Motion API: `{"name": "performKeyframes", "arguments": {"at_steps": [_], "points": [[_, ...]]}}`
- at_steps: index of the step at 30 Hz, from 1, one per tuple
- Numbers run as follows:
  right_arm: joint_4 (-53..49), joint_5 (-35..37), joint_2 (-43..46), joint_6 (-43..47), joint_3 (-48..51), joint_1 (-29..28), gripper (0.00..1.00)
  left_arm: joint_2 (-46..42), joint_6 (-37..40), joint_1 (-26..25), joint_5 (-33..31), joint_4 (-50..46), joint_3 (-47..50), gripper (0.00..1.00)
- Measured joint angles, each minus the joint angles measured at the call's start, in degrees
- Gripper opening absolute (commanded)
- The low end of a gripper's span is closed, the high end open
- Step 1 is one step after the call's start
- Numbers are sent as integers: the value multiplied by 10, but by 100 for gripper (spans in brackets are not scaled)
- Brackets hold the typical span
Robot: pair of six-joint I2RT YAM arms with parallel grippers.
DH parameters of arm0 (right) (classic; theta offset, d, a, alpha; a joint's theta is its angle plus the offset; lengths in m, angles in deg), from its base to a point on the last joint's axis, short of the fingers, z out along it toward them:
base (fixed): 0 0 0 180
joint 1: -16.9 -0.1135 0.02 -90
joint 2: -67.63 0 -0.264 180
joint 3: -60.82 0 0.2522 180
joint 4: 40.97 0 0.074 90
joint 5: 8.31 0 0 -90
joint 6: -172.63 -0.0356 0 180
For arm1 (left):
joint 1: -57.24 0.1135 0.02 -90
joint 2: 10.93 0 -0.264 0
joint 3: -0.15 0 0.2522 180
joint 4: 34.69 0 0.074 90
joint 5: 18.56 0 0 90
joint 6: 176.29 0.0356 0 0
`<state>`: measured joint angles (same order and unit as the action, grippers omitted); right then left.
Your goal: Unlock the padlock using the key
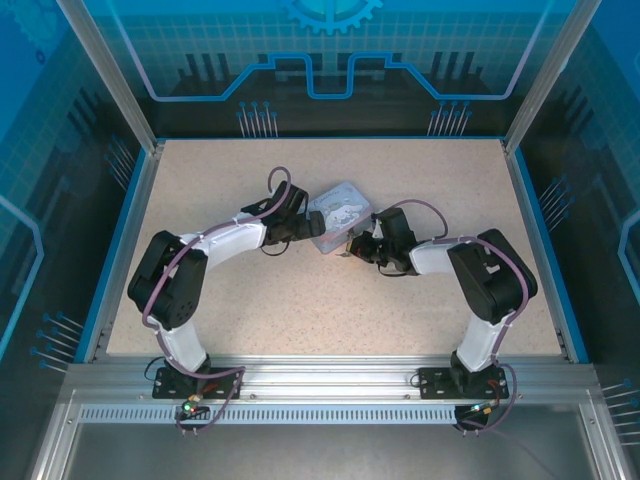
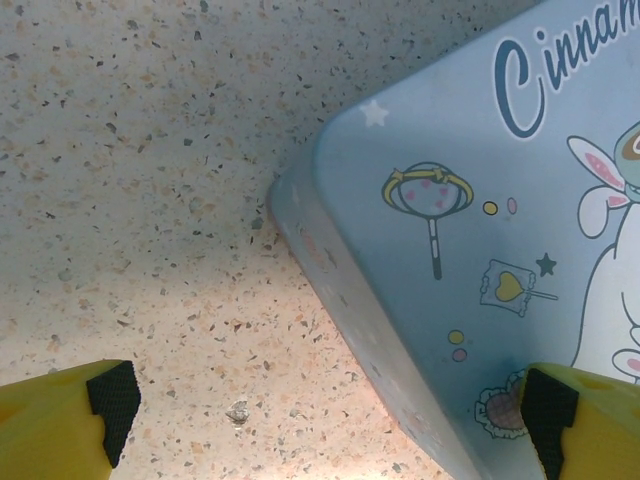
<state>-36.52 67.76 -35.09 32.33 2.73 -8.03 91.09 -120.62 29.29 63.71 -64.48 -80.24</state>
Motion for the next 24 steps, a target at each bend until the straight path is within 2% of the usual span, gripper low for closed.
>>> {"name": "performKeyframes", "arguments": {"at_steps": [8, 24], "points": [[-2, 0, 3, -19, 0, 4, 0, 4, 0, -2, 0, 9, 0, 98], [51, -27, -10, -137, 6, 25, 0, 9, -1, -13, 0, 39, 8, 94]]}}
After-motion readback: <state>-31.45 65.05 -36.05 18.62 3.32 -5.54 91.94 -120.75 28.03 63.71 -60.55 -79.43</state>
